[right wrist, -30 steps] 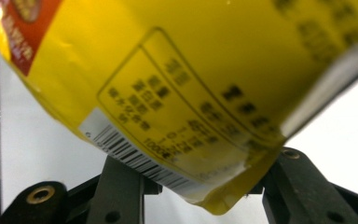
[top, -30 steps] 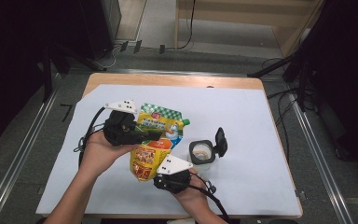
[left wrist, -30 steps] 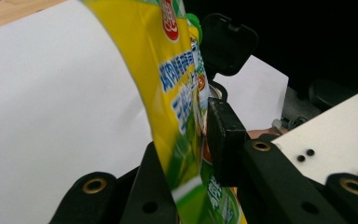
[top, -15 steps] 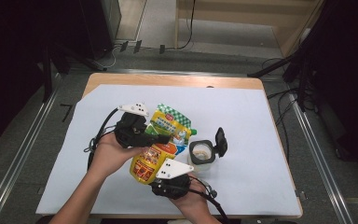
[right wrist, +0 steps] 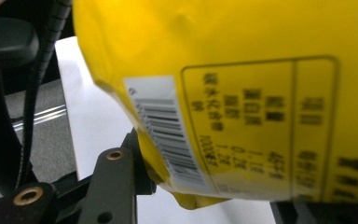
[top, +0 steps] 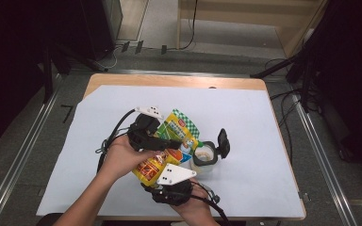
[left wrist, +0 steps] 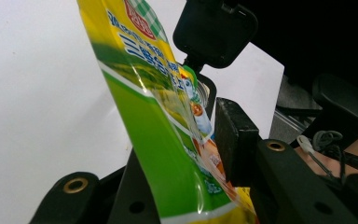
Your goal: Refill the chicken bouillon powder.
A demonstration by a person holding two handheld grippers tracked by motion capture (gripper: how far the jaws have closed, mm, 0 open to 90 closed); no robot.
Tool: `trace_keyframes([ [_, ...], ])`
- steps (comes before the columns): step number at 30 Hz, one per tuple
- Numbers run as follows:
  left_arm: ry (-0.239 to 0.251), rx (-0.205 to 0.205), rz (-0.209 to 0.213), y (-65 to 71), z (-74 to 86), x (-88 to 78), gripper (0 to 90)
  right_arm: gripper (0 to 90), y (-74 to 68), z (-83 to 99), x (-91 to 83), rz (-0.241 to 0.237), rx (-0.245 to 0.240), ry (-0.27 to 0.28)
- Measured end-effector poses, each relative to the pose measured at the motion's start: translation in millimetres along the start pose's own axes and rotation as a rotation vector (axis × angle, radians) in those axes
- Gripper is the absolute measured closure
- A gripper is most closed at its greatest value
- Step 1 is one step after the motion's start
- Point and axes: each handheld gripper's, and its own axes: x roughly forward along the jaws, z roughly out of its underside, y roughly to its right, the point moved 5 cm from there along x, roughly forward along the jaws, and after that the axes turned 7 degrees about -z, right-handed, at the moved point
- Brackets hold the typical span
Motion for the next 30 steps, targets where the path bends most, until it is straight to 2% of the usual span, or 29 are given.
trace_keyframes([
  [4, -0.021, 0.001, 0.008, 2.7, -1.5, 6.5, 72.7, 56.3, -2.5, -1.6, -0.7, -0.001, -0.011, -0.001],
  [10, -0.05, -0.006, 0.0, 1.7, -6.3, 15.7, 71.0, 56.4, 1.4, -0.7, -2.1, -0.008, 0.019, 0.002],
  [14, -0.085, -0.022, 0.01, 2.3, -10.7, 23.1, 72.3, 55.8, 3.9, -0.6, -2.4, -0.003, 0.015, -0.009],
  [19, -0.111, -0.039, 0.006, 2.6, -18.5, 25.9, 74.1, 54.1, 6.0, -2.6, -5.9, -0.001, 0.023, 0.009],
  [20, -0.114, -0.042, 0.006, 2.7, -19.7, 26.7, 74.9, 51.1, 6.8, -3.3, -5.8, -0.008, 0.017, 0.001],
  [22, -0.133, -0.045, 0.0, 3.3, -22.0, 29.0, 75.0, 51.0, 7.2, -3.4, -5.7, -0.008, 0.016, -0.004],
  [26, -0.164, -0.068, 0.018, 2.5, -22.1, 33.0, 75.2, 52.6, 7.7, -2.1, -6.3, -0.004, -0.002, -0.009],
  [27, -0.165, -0.072, 0.02, 2.4, -22.0, 33.7, 75.3, 56.3, 7.4, -1.2, -5.2, 0.006, -0.022, -0.021],
  [30, -0.17, -0.072, 0.032, 1.7, -21.2, 34.0, 75.3, 57.6, 7.3, -0.7, -4.6, 0.023, -0.032, -0.027],
])
